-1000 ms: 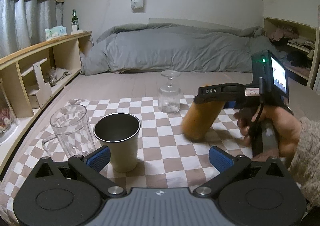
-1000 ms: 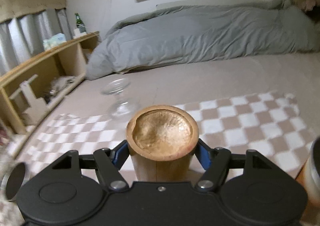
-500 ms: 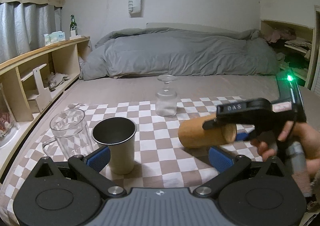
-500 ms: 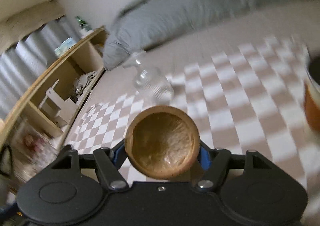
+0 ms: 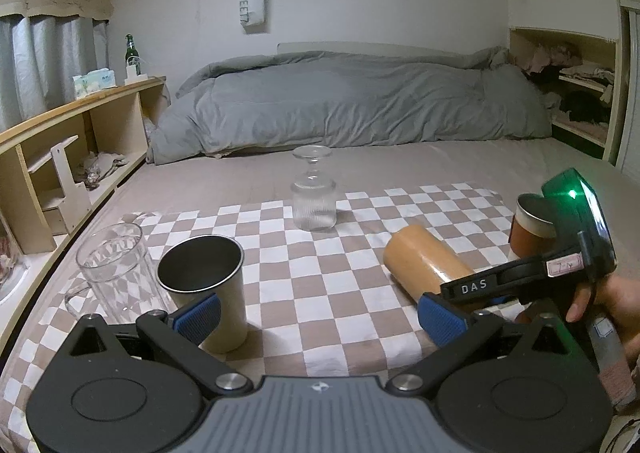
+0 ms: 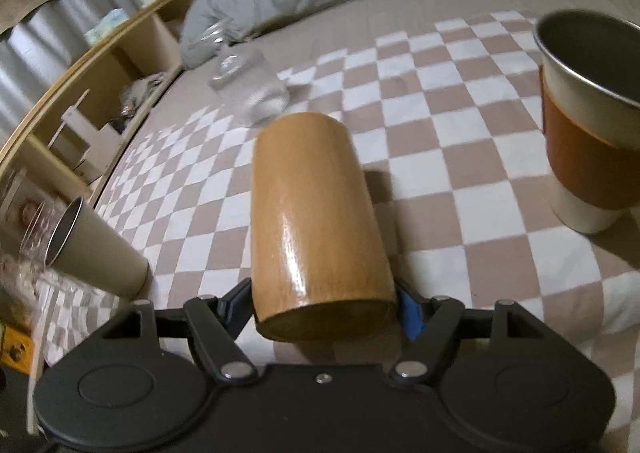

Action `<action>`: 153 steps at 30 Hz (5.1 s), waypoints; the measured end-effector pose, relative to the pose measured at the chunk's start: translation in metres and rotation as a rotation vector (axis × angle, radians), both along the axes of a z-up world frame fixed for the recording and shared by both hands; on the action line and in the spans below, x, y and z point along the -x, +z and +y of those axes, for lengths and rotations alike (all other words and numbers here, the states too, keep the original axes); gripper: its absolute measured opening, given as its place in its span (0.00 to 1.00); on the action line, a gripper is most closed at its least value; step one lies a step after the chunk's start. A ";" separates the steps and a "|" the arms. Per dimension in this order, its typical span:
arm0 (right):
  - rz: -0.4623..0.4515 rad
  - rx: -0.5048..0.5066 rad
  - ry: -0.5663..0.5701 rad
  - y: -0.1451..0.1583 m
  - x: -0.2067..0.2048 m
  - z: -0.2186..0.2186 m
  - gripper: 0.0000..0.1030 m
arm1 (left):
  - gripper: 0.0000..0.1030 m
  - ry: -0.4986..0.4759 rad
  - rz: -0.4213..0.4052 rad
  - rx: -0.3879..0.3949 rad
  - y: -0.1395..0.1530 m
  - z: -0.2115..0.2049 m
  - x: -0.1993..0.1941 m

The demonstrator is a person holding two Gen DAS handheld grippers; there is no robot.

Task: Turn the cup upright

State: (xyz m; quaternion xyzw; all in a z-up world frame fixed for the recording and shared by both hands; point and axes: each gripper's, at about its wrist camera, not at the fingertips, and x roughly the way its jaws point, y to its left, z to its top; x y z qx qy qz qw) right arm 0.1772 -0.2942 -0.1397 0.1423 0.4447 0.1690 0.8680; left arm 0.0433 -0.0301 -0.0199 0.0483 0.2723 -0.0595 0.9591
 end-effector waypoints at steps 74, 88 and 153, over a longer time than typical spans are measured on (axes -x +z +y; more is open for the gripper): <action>-0.333 0.176 0.288 0.103 -0.016 0.064 0.67 | 0.65 -0.274 0.054 0.007 -0.082 -0.021 -0.116; -0.409 0.258 0.390 0.092 0.006 0.125 0.67 | 0.64 -0.207 0.053 0.116 -0.094 0.024 -0.107; -0.512 0.220 -0.014 0.161 0.155 0.016 1.00 | 1.00 0.035 -0.060 0.102 0.048 0.050 0.029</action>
